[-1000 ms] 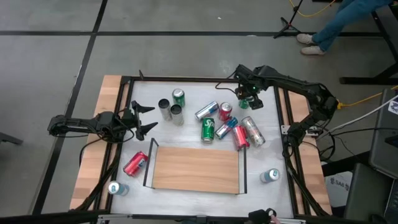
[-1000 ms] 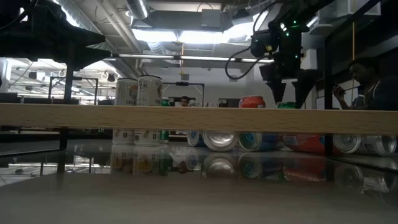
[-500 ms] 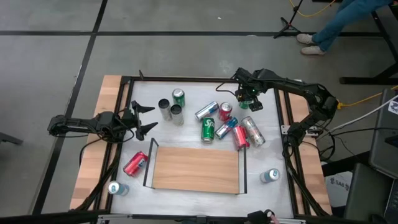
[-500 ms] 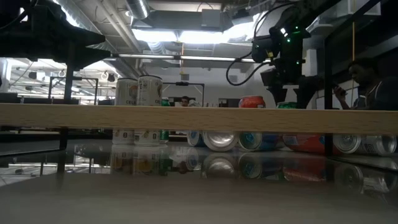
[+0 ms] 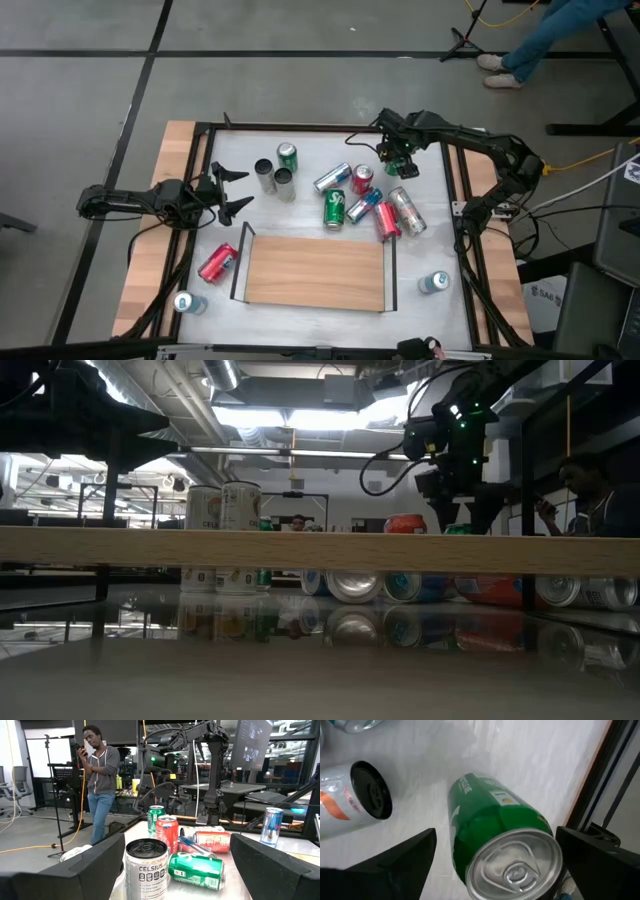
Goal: Place canned beverage on shelf
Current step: Put the top right green soda can on the shelf
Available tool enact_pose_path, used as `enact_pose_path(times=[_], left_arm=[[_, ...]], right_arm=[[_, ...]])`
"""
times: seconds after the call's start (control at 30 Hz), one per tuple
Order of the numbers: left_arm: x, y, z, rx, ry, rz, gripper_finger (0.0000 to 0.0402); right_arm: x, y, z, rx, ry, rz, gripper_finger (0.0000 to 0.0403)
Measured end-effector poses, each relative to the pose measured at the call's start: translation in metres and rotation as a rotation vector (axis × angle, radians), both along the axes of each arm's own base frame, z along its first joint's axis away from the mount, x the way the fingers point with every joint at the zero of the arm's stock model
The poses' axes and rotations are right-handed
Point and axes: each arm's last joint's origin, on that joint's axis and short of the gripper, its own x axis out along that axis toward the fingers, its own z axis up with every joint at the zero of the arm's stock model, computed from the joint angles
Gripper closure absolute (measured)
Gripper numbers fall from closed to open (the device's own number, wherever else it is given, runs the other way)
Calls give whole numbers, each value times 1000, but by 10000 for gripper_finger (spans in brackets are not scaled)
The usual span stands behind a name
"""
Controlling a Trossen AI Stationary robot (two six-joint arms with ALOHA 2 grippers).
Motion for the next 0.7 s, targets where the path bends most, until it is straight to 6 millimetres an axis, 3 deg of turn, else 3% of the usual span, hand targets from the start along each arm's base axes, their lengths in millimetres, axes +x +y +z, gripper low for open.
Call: enact_pose_path(times=[0.2, 0.53, 0.7], left_arm=[[0, 0, 0, 0, 0, 0, 47], [0, 0, 0, 0, 0, 0, 47], [0, 0, 0, 0, 0, 0, 47]], right_arm=[[0, 0, 0, 1, -3, -17, 22], [-1, 0, 1, 5, -31, -187, 133], [-1, 0, 1, 11, -65, -380, 127]])
